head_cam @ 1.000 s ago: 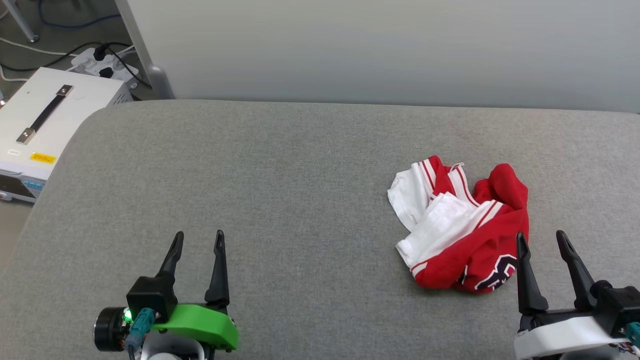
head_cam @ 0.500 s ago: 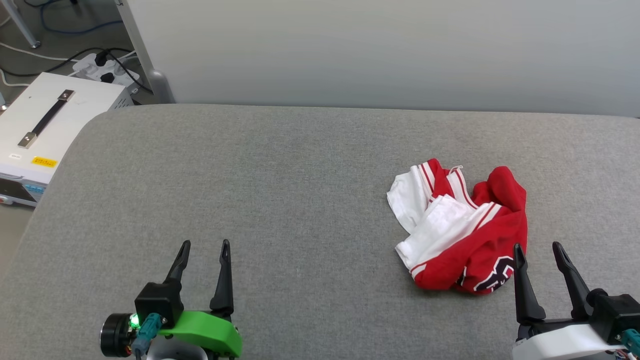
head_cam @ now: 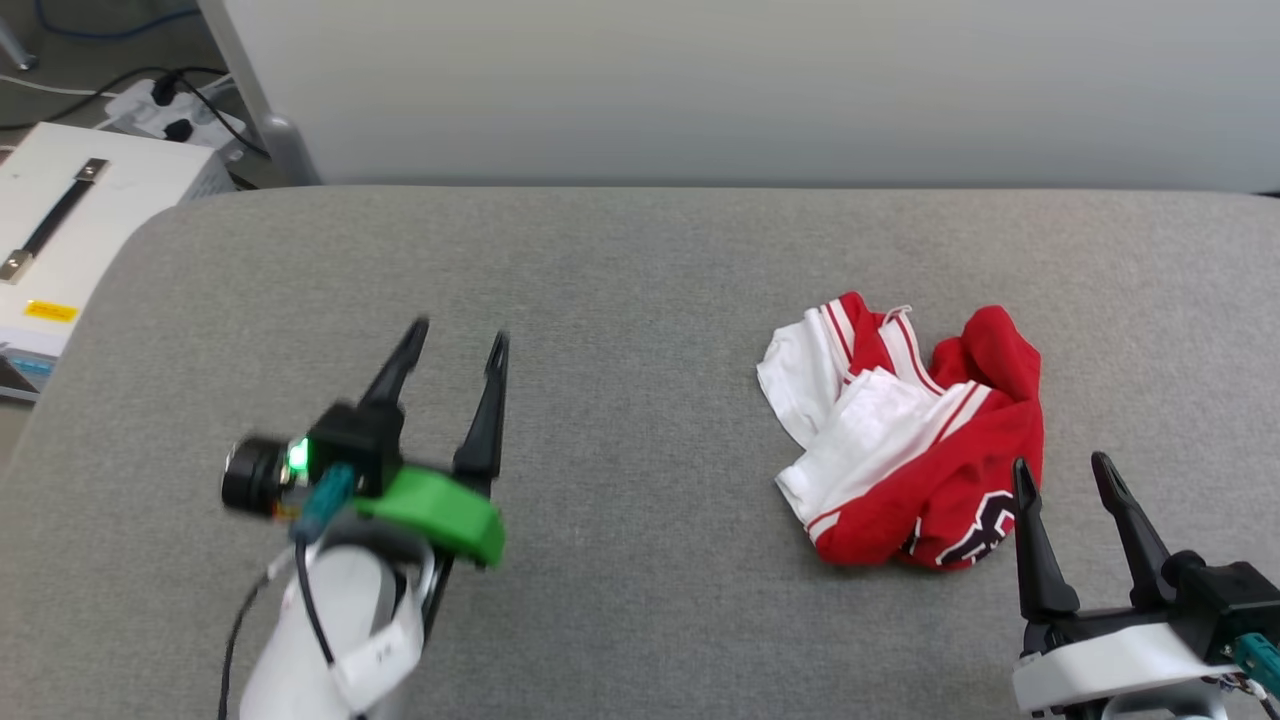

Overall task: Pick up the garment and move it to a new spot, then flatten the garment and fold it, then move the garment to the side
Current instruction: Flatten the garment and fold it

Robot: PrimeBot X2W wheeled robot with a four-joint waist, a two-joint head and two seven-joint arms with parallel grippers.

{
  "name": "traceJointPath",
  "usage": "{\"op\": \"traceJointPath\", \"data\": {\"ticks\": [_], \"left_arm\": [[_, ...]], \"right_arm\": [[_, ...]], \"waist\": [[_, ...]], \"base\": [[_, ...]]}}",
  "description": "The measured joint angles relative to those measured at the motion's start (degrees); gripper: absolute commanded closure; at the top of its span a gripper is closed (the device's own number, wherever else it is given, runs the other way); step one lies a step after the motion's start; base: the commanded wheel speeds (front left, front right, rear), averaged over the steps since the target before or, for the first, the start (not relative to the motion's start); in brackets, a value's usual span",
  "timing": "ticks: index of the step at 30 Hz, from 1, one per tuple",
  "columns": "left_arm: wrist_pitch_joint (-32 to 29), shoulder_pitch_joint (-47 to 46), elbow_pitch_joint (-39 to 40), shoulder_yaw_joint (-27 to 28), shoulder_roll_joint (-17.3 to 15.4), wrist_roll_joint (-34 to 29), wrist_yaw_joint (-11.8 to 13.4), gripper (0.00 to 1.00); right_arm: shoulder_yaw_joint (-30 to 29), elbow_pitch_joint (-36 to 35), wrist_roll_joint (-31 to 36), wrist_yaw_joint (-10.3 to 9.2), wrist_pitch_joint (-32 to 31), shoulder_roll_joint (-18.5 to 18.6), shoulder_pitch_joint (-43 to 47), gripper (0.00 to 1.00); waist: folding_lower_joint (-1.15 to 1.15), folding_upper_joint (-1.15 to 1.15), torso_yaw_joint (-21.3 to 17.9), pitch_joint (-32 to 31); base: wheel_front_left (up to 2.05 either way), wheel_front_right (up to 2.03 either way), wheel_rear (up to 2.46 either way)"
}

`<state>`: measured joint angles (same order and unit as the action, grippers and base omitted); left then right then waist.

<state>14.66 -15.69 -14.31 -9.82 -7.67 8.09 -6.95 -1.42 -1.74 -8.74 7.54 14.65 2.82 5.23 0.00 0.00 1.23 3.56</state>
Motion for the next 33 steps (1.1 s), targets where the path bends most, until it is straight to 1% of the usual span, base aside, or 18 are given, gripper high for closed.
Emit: {"op": "traceJointPath", "data": {"ticks": [2,4,8,12,15,17,18,21,24,26,28,33], "left_arm": [[-0.03,-5.17,-1.71,-2.52,-1.43,0.15,-0.23,0.00],[-0.97,-11.31,-3.42,-6.72,-3.07,1.58,-0.23,0.00],[-5.44,-22.73,-5.67,-15.00,-5.37,7.49,-0.37,0.00],[-13.70,-33.34,-8.44,-23.28,-6.61,15.88,-0.37,0.00],[-21.00,-39.87,-10.38,-29.67,-6.44,22.13,-0.38,0.00],[-26.92,-43.97,-11.84,-34.38,-6.02,26.83,-0.38,0.00],[-29.62,-45.42,-12.45,-36.34,-5.86,28.54,-0.38,0.00],[-40.09,-49.29,-14.61,-43.10,-5.20,36.50,-0.38,0.00],[-47.59,-51.97,-16.27,-48.25,-5.31,41.84,-0.38,0.00],[-50.37,-53.38,-17.40,-50.49,-5.45,44.43,-0.38,0.00],[-52.03,-54.87,-18.96,-52.64,-5.43,45.64,-0.38,0.00],[-53.06,-57.16,-23.54,-57.43,-5.32,46.93,-0.38,0.00]], "right_arm": [[0.12,-0.22,0.03,0.01,0.01,0.01,-0.70,0.00],[0.33,-0.42,0.08,0.00,0.01,0.01,-1.40,0.00],[0.60,-0.66,0.09,0.00,0.01,0.02,-2.96,0.00],[0.54,-1.02,0.08,0.00,0.01,0.01,-4.42,0.00],[0.68,-1.11,0.05,0.00,0.00,0.01,-5.36,0.00],[0.89,-1.16,-0.09,0.00,0.01,0.01,-6.19,0.00],[0.99,-1.16,-0.10,0.00,0.00,0.01,-6.59,0.00],[1.55,-1.30,-0.34,0.00,0.00,0.01,-8.04,0.00],[1.88,-1.45,-0.79,0.00,0.01,0.00,-9.39,0.00],[1.91,-1.55,-1.20,0.00,0.01,0.01,-10.25,0.00],[1.97,-1.56,-1.60,0.00,0.01,0.02,-11.02,0.00],[2.53,-1.59,-2.94,0.00,0.01,0.02,-13.05,0.00]], "waist": [[0.00,0.00,-0.63,0.73],[0.00,0.00,-1.38,1.66],[0.00,0.00,-2.77,3.66],[0.00,0.00,-4.26,5.93],[0.00,0.00,-5.29,7.66],[0.00,0.00,-6.01,8.93],[0.00,0.00,-6.30,9.43],[0.00,0.00,-7.41,11.34],[0.00,0.00,-8.53,13.15],[0.00,0.00,-9.26,14.36],[0.00,0.00,-10.06,15.75],[0.00,0.00,-11.87,19.17]], "base": [[0.00,0.00,0.00],[0.00,0.00,0.00],[0.00,0.00,0.00],[0.00,0.00,0.00],[0.00,0.00,0.00],[0.00,0.00,0.00],[0.00,0.00,0.00],[0.00,0.00,0.00],[0.00,0.00,0.00],[0.00,0.00,0.00],[0.00,0.00,0.00],[0.00,0.00,0.00]]}}
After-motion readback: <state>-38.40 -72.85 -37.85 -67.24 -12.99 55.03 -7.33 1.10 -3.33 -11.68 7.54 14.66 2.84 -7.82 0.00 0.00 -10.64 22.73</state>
